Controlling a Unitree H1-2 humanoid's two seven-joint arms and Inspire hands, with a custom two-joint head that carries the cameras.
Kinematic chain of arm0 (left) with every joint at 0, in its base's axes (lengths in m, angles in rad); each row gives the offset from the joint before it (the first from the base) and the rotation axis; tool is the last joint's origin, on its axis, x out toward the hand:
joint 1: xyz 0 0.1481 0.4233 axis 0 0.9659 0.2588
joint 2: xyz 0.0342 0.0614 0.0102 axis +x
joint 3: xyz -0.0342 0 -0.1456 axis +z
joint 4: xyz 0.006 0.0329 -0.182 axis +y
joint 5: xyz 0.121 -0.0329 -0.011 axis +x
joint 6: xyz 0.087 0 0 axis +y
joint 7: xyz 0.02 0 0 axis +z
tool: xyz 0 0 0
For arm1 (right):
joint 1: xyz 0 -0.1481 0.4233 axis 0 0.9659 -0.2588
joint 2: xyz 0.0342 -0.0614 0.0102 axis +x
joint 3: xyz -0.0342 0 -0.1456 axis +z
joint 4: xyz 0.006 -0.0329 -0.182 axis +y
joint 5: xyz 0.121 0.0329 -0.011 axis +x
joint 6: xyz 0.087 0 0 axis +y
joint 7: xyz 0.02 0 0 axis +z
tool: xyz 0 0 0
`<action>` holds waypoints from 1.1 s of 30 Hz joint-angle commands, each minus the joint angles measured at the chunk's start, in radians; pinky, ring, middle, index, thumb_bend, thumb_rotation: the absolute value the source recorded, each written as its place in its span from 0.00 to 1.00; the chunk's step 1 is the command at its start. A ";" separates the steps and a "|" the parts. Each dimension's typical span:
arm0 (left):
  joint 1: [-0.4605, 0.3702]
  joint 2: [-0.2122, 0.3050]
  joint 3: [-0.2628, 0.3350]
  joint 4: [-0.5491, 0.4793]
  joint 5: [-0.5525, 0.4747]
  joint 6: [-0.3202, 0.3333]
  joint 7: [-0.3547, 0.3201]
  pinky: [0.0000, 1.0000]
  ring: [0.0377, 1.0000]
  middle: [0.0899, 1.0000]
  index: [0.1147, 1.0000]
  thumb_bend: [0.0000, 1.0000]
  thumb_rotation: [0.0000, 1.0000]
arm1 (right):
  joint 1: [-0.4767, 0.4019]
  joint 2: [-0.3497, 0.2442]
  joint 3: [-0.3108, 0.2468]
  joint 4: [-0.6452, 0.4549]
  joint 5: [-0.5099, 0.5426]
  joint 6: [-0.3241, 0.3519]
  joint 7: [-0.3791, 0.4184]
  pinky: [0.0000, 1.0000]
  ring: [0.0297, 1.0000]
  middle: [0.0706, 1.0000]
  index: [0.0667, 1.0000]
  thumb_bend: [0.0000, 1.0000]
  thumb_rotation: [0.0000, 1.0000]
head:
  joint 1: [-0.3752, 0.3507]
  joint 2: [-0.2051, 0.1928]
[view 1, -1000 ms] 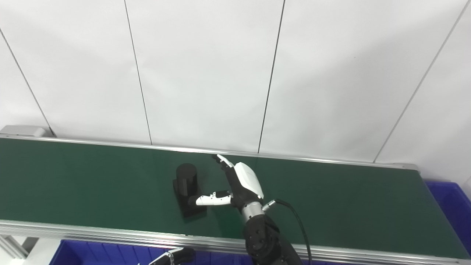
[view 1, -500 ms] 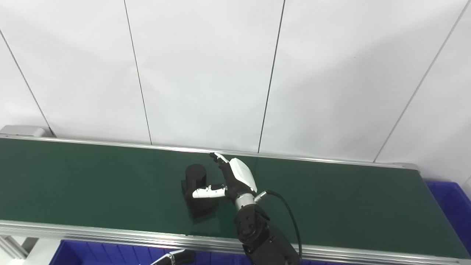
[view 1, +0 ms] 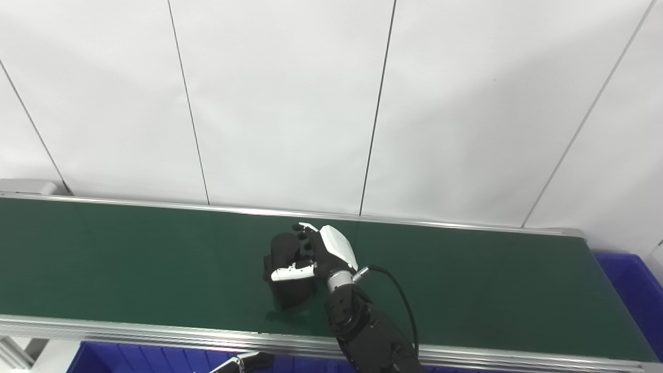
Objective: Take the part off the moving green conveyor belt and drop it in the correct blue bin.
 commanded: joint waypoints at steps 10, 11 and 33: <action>-0.002 0.012 -0.003 -0.031 -0.011 -0.041 0.000 0.78 0.84 0.81 0.74 0.82 0.10 | -0.028 0.035 0.035 0.094 -0.009 -0.213 -0.176 0.38 0.43 0.46 0.57 0.58 0.03 | -0.001 0.007; -0.003 0.013 -0.004 -0.031 -0.008 -0.040 0.003 0.78 0.84 0.81 0.74 0.82 0.09 | -0.024 0.036 0.041 0.094 -0.019 -0.221 -0.206 0.34 0.39 0.45 0.51 0.55 0.01 | -0.003 0.008; -0.004 0.013 -0.016 -0.048 0.003 -0.040 0.018 0.76 0.82 0.80 0.74 0.82 0.11 | 0.147 -0.008 0.034 -0.235 -0.051 -0.235 -0.357 0.25 0.31 0.41 0.48 0.52 0.00 | -0.009 0.030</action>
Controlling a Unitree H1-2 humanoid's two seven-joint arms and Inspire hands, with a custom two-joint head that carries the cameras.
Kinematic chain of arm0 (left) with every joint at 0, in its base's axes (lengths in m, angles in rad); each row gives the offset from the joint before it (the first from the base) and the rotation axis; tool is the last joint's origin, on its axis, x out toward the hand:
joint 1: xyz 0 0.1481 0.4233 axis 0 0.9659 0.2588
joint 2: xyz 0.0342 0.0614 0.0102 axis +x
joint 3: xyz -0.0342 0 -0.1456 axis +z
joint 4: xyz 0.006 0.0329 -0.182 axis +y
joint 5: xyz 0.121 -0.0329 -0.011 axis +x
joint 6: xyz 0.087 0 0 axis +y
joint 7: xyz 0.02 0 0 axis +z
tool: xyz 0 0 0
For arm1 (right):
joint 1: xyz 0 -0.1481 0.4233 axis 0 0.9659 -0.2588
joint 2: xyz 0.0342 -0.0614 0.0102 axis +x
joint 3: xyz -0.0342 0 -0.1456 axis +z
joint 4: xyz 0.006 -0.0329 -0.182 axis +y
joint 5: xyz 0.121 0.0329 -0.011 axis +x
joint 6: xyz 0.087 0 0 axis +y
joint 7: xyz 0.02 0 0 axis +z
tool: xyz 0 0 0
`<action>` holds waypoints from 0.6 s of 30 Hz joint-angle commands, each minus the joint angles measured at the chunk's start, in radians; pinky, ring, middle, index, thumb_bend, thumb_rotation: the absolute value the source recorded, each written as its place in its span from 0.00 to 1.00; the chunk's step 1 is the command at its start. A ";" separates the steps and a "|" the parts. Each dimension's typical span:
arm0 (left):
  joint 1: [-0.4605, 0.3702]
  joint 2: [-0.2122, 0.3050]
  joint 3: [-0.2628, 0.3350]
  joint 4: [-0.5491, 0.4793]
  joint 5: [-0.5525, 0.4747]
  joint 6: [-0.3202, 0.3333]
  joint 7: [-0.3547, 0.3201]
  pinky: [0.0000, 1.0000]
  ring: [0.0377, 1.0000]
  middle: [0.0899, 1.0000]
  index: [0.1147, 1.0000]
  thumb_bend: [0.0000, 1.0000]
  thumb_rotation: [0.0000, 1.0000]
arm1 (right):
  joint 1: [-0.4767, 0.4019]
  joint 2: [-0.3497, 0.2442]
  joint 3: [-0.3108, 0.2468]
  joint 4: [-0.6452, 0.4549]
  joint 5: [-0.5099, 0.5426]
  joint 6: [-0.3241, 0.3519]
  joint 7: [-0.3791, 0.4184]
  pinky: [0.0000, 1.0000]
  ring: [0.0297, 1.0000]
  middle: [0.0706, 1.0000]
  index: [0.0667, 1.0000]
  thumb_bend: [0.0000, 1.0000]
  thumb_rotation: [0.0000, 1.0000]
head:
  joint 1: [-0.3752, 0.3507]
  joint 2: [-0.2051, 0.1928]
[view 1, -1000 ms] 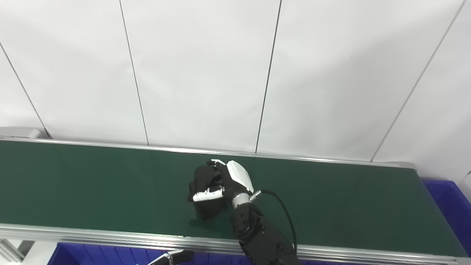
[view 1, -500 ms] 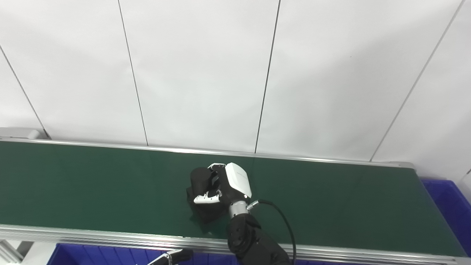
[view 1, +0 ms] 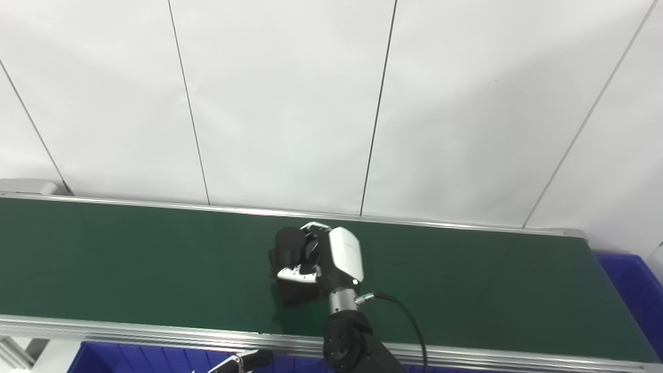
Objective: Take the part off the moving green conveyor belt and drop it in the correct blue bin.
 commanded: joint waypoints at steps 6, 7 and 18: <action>0.009 0.008 -0.011 -0.047 -0.007 -0.041 0.004 0.77 0.82 0.81 0.74 0.81 0.12 | 0.118 -0.017 -0.045 -0.316 -0.004 0.035 0.055 0.26 0.32 0.44 0.45 0.53 0.00 | -0.003 0.024; 0.010 0.009 -0.013 -0.048 -0.007 -0.040 0.004 0.77 0.83 0.81 0.74 0.81 0.12 | 0.139 -0.019 -0.053 -0.353 -0.003 0.041 0.064 0.30 0.36 0.42 0.48 0.52 0.00 | -0.003 0.024; 0.034 0.023 -0.030 -0.094 -0.038 -0.039 -0.001 0.82 0.85 0.83 0.75 0.79 0.14 | 0.411 -0.049 -0.131 -0.761 0.006 0.115 0.193 0.34 0.38 0.40 0.51 0.52 0.00 | 0.026 0.116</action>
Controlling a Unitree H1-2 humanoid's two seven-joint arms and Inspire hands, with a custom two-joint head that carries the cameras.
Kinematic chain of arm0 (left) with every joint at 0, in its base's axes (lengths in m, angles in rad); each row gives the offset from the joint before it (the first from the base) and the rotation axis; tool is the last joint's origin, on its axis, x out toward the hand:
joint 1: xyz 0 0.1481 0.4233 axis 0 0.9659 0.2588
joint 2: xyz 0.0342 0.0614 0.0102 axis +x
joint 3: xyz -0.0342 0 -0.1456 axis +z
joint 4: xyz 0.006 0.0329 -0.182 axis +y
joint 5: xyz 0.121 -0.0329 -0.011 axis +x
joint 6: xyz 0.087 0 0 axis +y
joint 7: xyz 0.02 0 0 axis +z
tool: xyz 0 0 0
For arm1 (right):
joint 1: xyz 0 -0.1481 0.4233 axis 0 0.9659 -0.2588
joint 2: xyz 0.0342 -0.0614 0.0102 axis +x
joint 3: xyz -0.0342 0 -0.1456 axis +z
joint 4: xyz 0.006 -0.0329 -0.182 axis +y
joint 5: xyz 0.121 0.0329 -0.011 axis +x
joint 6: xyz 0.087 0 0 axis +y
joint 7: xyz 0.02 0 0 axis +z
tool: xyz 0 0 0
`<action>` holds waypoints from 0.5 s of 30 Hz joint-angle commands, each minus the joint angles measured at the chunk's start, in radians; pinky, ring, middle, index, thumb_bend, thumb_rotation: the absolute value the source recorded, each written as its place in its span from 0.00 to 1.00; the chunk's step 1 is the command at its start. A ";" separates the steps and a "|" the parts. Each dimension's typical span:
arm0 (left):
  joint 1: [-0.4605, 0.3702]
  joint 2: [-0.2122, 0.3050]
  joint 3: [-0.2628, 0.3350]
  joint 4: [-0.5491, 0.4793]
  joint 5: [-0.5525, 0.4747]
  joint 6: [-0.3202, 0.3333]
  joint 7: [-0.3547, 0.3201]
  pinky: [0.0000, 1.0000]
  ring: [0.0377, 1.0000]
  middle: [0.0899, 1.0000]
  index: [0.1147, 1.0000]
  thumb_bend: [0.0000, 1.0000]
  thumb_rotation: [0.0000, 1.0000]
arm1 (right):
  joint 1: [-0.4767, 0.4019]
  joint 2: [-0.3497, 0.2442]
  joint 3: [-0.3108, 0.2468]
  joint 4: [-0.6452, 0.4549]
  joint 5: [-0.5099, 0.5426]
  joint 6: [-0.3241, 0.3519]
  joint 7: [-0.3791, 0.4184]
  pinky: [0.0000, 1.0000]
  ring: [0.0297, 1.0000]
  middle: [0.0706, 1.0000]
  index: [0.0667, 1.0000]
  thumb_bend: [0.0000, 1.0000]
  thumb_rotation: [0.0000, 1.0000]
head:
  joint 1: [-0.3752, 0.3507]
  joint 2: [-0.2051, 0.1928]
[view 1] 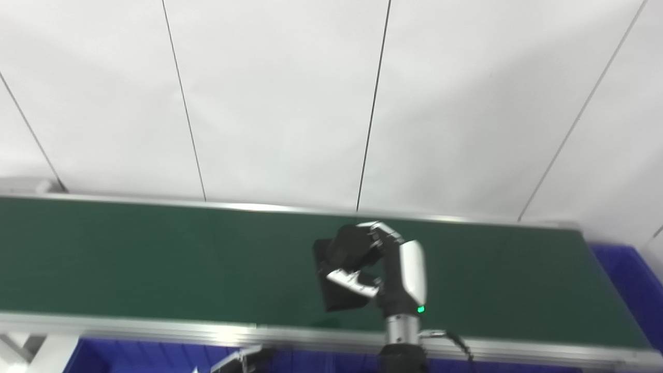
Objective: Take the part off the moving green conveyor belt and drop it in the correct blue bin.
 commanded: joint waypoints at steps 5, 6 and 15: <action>-0.004 0.030 0.006 -0.055 -0.037 -0.040 0.000 0.76 0.82 0.81 0.75 0.81 0.13 | 0.100 -0.024 -0.021 -0.160 -0.018 -0.003 0.052 0.34 0.39 0.40 0.51 0.52 0.00 | 0.014 0.054; -0.003 0.034 0.004 -0.061 -0.039 -0.040 0.002 0.75 0.81 0.81 0.75 0.82 0.13 | 0.116 -0.028 -0.024 -0.176 -0.019 -0.008 0.057 0.25 0.29 0.42 0.47 0.52 0.00 | 0.015 0.057; -0.004 0.056 -0.017 -0.146 -0.050 0.022 0.022 0.74 0.80 0.80 0.73 0.86 0.13 | 0.286 -0.068 -0.039 -0.343 -0.013 -0.024 0.124 0.33 0.37 0.43 0.47 0.52 0.00 | 0.039 0.152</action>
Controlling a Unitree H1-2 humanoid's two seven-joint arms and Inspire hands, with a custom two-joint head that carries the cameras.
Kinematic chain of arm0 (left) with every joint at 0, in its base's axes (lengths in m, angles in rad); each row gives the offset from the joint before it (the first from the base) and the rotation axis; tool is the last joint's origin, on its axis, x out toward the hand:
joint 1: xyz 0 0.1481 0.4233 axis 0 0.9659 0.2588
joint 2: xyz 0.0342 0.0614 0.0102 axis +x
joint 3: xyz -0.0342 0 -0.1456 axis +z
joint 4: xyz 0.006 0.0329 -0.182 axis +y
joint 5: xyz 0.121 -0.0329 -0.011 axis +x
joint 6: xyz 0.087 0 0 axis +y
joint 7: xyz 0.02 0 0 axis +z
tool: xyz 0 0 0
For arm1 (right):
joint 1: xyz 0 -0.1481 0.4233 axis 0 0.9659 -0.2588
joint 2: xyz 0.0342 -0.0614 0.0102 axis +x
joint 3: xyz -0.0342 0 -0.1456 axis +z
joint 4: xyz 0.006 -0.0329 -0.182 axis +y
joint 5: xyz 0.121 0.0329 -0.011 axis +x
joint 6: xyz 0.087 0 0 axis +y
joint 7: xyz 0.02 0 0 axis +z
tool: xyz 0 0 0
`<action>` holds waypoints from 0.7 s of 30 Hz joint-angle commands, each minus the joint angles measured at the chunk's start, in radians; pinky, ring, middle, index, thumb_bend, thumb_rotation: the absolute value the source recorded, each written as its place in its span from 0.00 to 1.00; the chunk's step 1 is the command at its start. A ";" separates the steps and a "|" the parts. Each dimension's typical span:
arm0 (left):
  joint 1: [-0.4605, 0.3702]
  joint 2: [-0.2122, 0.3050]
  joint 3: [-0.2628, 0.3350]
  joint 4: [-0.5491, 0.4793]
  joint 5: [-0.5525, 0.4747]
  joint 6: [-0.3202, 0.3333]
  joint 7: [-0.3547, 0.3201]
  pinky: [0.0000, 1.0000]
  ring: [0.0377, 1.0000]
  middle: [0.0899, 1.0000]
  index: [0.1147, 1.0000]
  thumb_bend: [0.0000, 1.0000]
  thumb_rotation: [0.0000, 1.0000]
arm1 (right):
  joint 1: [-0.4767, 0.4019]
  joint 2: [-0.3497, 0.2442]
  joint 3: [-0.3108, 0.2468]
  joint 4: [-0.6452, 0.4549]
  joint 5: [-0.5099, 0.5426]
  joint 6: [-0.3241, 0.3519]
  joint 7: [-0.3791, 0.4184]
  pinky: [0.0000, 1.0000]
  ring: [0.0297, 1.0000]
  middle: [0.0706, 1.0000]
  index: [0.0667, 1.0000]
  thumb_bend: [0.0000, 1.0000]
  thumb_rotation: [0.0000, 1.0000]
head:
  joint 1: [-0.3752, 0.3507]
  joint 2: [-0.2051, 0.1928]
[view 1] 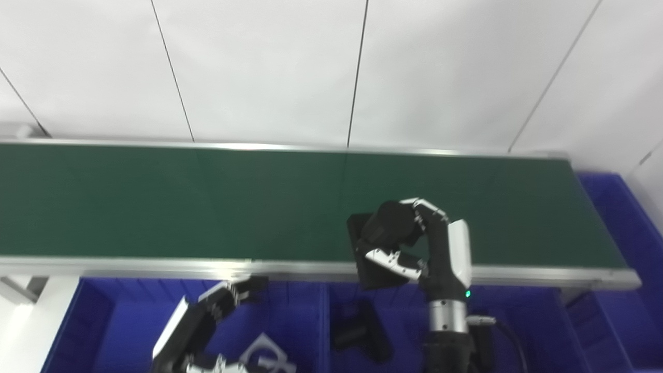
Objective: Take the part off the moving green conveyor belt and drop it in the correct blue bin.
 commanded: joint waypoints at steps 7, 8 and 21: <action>-0.010 0.010 -0.014 -0.066 0.004 0.018 0.040 0.71 0.78 0.78 0.72 0.87 0.12 | 0.120 -0.034 -0.040 -0.070 0.012 -0.052 0.019 0.34 0.38 0.40 0.51 0.52 0.00 | 0.004 0.036; -0.010 0.010 -0.016 -0.067 0.001 0.019 0.041 0.71 0.78 0.78 0.72 0.87 0.11 | 0.129 -0.034 -0.046 -0.068 0.015 -0.053 0.020 0.34 0.38 0.40 0.51 0.52 0.00 | 0.004 0.036; -0.003 0.020 -0.019 -0.103 -0.023 0.072 0.050 0.74 0.79 0.79 0.73 0.85 0.11 | 0.204 -0.033 -0.119 -0.031 0.009 -0.004 0.028 0.34 0.38 0.44 0.46 0.53 0.00 | 0.001 0.058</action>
